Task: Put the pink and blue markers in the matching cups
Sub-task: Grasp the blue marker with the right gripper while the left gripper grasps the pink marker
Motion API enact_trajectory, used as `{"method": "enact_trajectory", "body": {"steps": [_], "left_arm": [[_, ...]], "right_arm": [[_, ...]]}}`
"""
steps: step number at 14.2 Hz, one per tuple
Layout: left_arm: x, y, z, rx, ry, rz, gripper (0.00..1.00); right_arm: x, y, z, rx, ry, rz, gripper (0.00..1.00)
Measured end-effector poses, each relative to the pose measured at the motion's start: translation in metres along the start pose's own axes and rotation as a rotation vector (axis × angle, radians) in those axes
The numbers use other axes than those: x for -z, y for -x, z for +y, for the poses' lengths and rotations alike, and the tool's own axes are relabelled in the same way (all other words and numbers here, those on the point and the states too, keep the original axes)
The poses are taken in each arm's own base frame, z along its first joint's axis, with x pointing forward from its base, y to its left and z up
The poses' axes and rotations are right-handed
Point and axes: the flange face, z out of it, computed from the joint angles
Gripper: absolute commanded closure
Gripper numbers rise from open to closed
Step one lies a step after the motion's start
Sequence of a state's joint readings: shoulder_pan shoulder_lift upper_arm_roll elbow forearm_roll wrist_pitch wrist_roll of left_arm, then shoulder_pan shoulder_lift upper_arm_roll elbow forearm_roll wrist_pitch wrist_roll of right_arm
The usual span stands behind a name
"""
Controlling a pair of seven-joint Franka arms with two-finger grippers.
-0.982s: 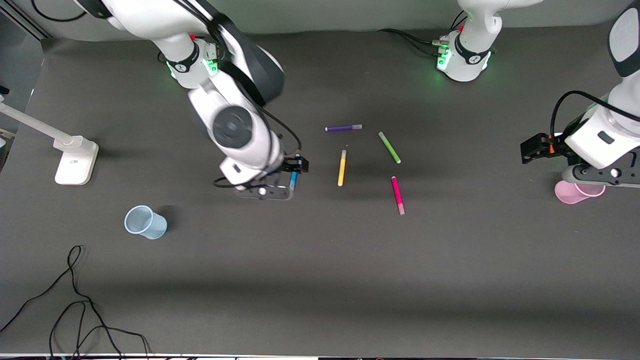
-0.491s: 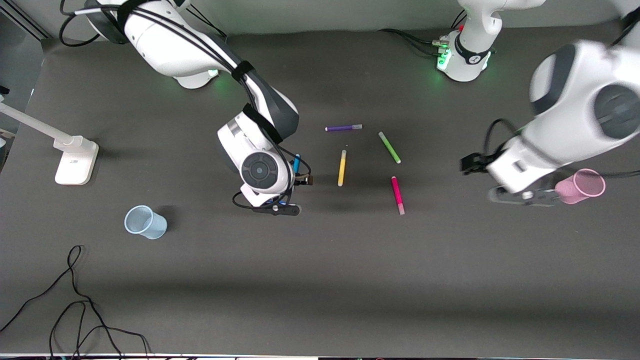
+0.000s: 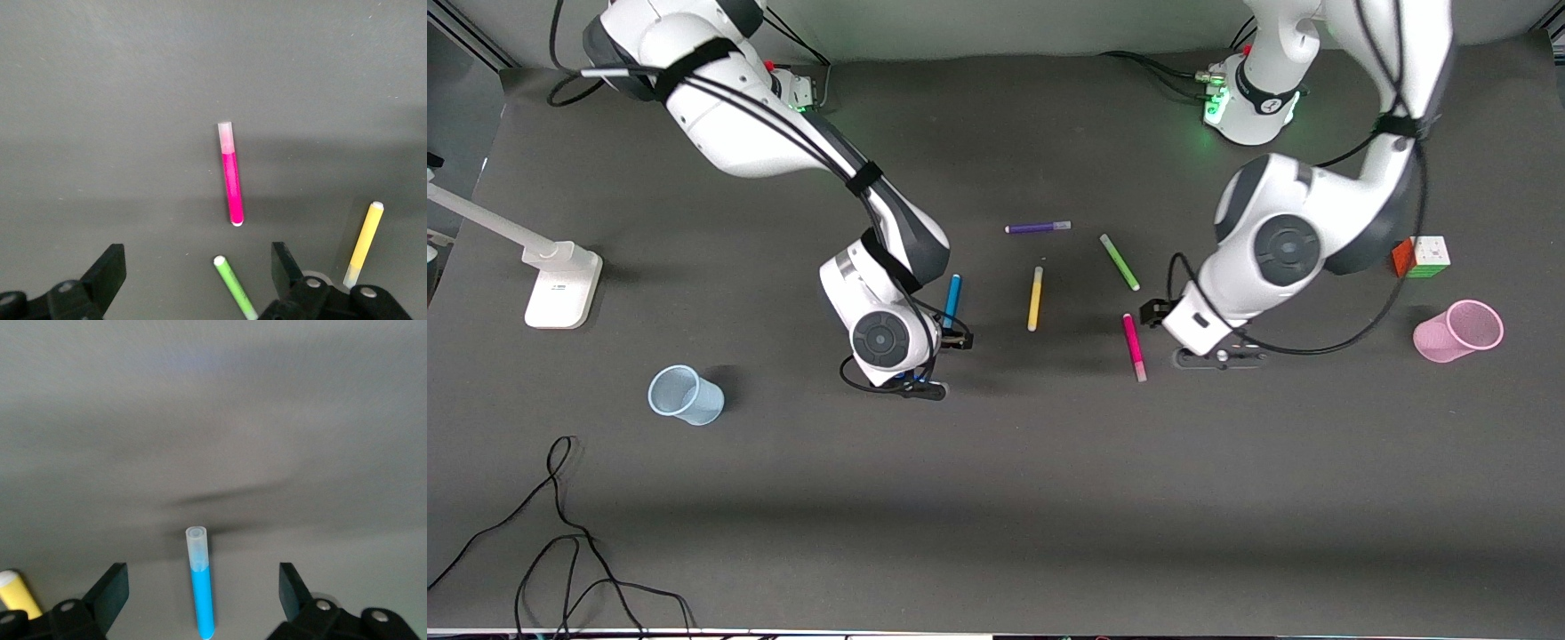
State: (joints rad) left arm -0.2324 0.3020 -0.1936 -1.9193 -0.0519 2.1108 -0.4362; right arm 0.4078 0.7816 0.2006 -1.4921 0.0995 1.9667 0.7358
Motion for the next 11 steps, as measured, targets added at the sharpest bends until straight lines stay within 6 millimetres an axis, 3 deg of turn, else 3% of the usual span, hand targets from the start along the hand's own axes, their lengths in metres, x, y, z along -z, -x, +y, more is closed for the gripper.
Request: {"method": "enact_trajectory", "body": {"steps": [7, 9, 11], "left_arm": [[-0.087, -0.017, 0.004, 0.037, 0.017, -0.017, 0.08], [-0.105, -0.022, 0.007, 0.045, 0.031, 0.001, 0.08], [-0.124, -0.025, 0.011, 0.044, 0.046, 0.02, 0.12]], "right_arm": [[-0.029, 0.01, -0.006, -0.019, -0.028, -0.056, 0.12], [-0.04, 0.01, -0.003, -0.023, -0.023, -0.06, 0.23], [-0.043, 0.011, -0.003, -0.024, -0.021, -0.063, 0.45]]}}
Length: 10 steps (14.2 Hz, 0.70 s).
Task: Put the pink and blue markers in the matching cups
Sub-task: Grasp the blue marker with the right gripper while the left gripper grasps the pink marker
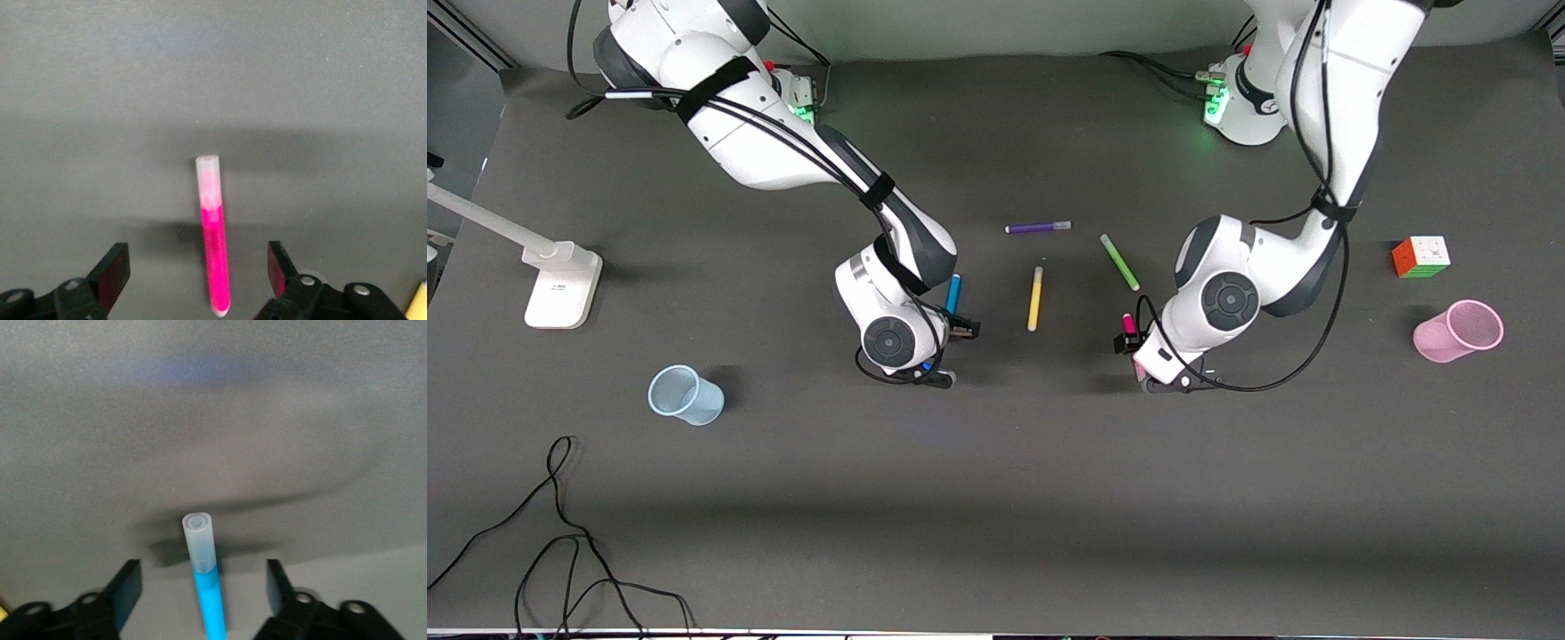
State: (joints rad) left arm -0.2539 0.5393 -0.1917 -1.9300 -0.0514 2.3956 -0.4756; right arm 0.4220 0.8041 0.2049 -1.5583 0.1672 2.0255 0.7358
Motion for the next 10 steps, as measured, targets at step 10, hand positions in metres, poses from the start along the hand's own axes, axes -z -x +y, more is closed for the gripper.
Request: {"method": "enact_trajectory", "body": {"steps": [10], "left_arm": [[-0.021, -0.002, 0.003, -0.001, 0.009, 0.022, 0.32]], "right_arm": [[0.002, -0.002, -0.001, -0.002, -0.018, 0.017, 0.69]]}}
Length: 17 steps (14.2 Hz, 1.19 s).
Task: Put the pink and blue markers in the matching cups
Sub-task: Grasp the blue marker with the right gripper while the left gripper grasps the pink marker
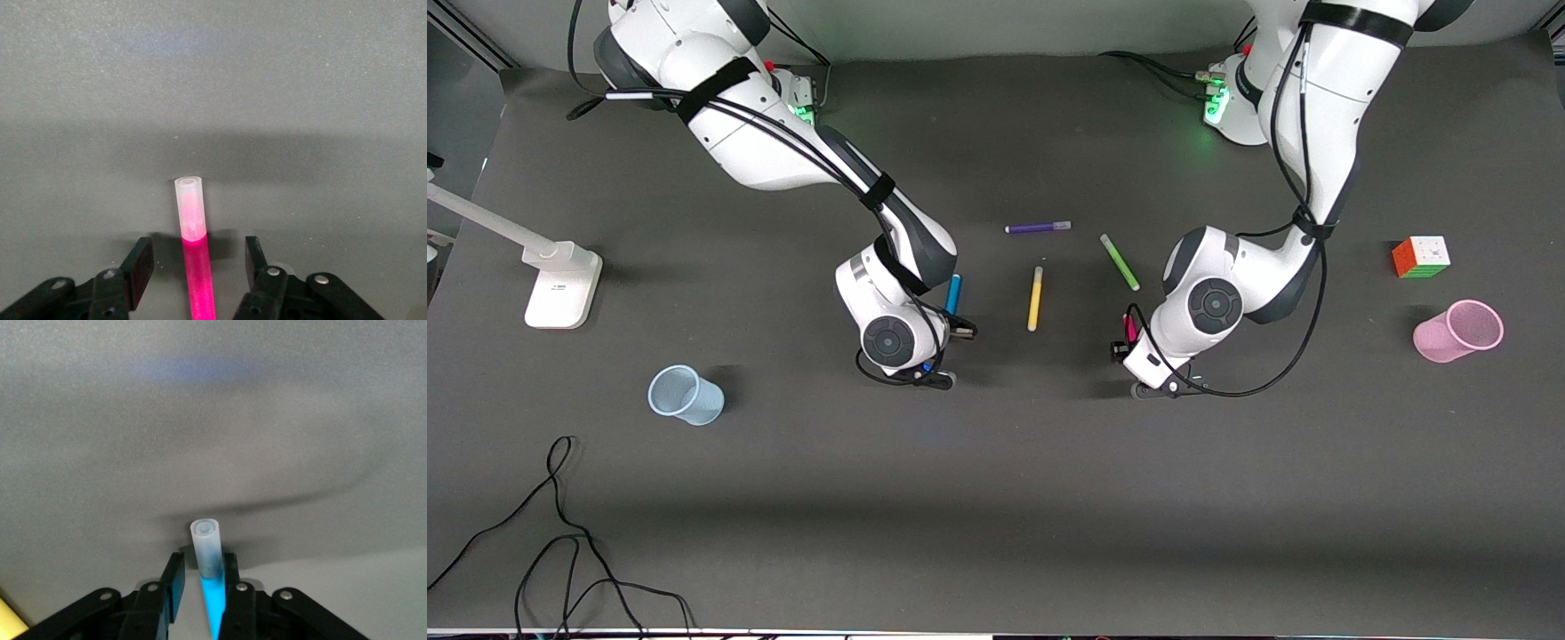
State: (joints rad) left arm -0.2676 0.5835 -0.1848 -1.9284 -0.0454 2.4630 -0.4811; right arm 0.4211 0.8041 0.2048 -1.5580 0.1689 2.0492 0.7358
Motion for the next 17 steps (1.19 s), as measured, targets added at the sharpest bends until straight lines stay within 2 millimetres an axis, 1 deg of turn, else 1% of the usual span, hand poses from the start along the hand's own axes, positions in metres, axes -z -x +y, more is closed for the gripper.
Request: {"method": "enact_trajectory", "body": {"steps": [1, 2, 3, 5, 6, 7, 8, 9, 10, 11, 13, 15, 16, 17], "left_arm": [[-0.001, 0.0, -0.001, -0.002, -0.003, 0.0, 0.31], [-0.002, 0.0, -0.002, -0.002, -0.006, -0.001, 0.28], [-0.003, 0.0, -0.002, -0.003, -0.007, -0.002, 0.26], [-0.005, 0.0, -0.003, -0.004, -0.01, -0.004, 0.26], [-0.006, 0.0, -0.003, -0.004, -0.011, -0.005, 0.25], [-0.006, -0.001, -0.004, -0.003, -0.012, -0.005, 0.25], [-0.006, -0.001, -0.004, -0.003, -0.013, -0.005, 0.28], [-0.006, -0.001, -0.004, -0.002, -0.013, -0.005, 0.34], [-0.006, -0.001, -0.004, -0.003, -0.013, -0.005, 0.39], [-0.006, -0.001, -0.005, -0.004, -0.014, -0.004, 0.46], [-0.006, -0.001, -0.005, -0.018, -0.025, 0.001, 0.66], [-0.006, -0.002, -0.006, -0.023, -0.03, 0.004, 0.8], [-0.005, -0.003, -0.007, -0.024, -0.032, 0.008, 0.92], [-0.005, -0.003, -0.007, -0.024, -0.033, 0.009, 1.0]], "right_arm": [[0.0, -0.001, 0.0, -0.001, -0.005, 0.005, 0.69], [0.0, -0.001, 0.0, -0.001, -0.007, 0.007, 0.73], [-0.001, -0.002, 0.0, -0.003, -0.008, 0.007, 0.8], [-0.002, -0.003, 0.001, -0.006, -0.011, 0.005, 0.97], [-0.001, -0.003, 0.001, -0.007, -0.012, 0.005, 1.0], [-0.001, -0.004, 0.001, -0.008, -0.013, 0.005, 1.0], [-0.001, -0.004, 0.001, -0.009, -0.014, 0.004, 1.0], [0.0, -0.006, 0.003, -0.012, -0.015, 0.004, 1.0], [0.001, -0.007, 0.004, -0.015, -0.017, 0.004, 1.0], [0.001, -0.008, 0.005, -0.017, -0.018, 0.005, 1.0], [0.006, -0.01, 0.005, -0.017, -0.023, 0.009, 1.0], [0.021, -0.007, 0.002, -0.011, -0.021, 0.006, 1.0], [0.033, -0.004, 0.001, -0.006, -0.014, -0.002, 1.0], [0.048, 0.0, 0.0, -0.001, -0.012, -0.005, 1.0]]}}
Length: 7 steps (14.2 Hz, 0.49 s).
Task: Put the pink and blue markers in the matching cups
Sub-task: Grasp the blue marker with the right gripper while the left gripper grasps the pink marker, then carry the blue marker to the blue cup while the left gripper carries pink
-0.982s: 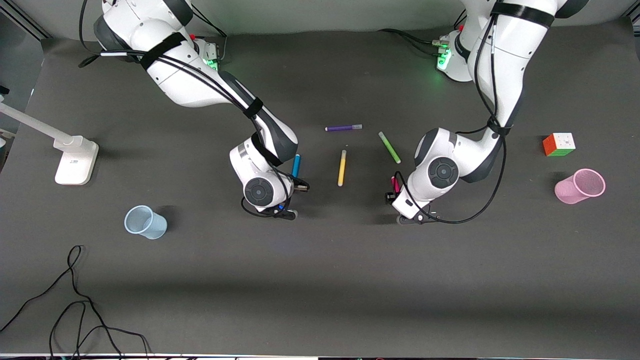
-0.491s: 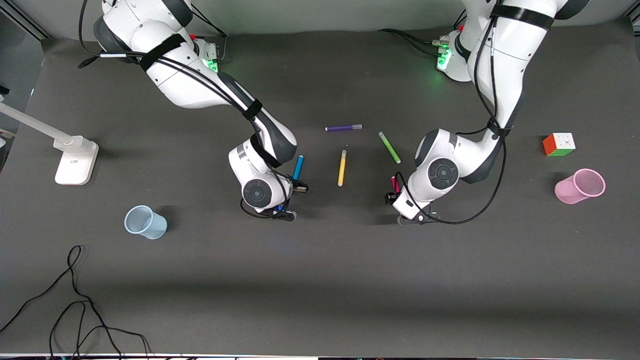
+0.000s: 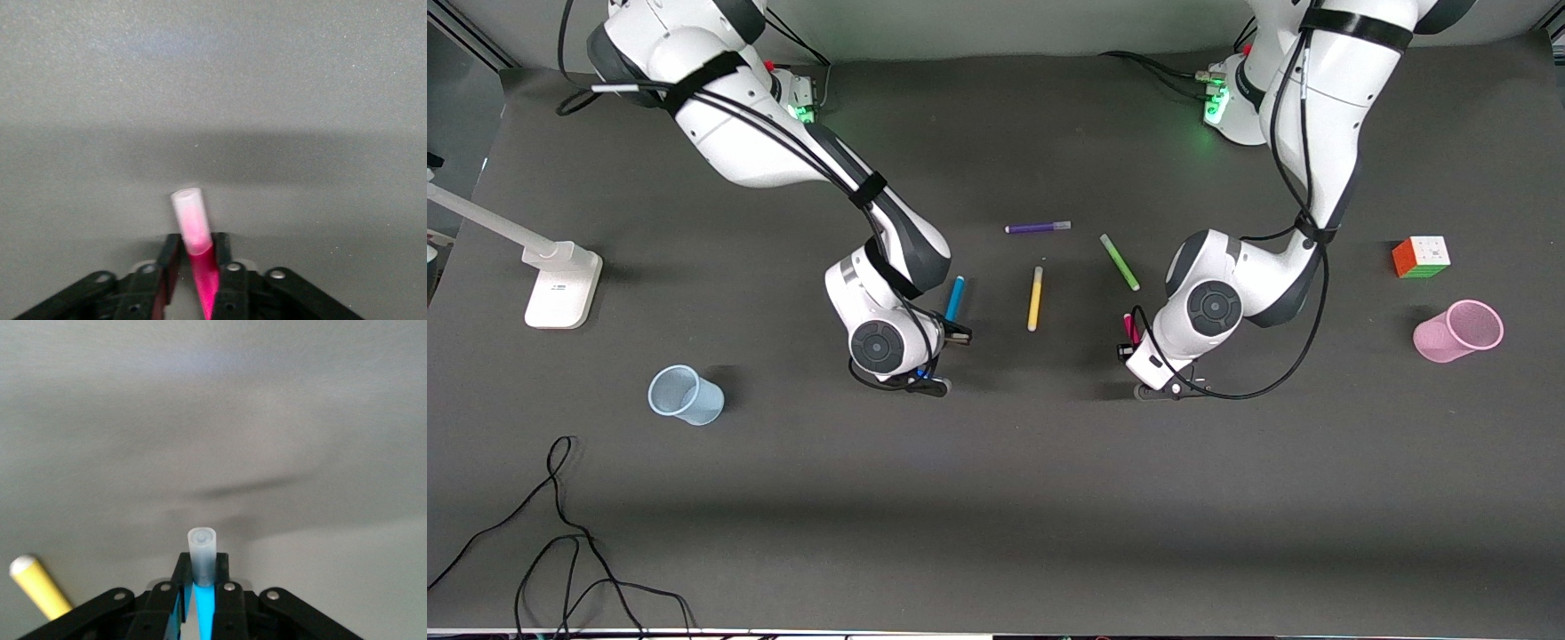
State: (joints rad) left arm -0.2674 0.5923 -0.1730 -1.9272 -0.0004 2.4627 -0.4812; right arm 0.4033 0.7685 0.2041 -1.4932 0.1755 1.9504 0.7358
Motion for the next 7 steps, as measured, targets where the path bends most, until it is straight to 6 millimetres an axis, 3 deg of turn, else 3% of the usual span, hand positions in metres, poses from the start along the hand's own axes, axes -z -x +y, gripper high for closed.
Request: {"method": "enact_trajectory", "body": {"steps": [5, 7], "left_arm": [[0.001, -0.001, 0.0, 0.002, 0.001, 0.002, 1.0], [0.013, -0.006, -0.002, 0.011, 0.004, 0.017, 1.0]], "right_arm": [[0.089, 0.024, 0.011, 0.022, 0.017, 0.056, 1.0], [0.119, 0.031, 0.021, 0.036, 0.064, 0.121, 1.0]]}}
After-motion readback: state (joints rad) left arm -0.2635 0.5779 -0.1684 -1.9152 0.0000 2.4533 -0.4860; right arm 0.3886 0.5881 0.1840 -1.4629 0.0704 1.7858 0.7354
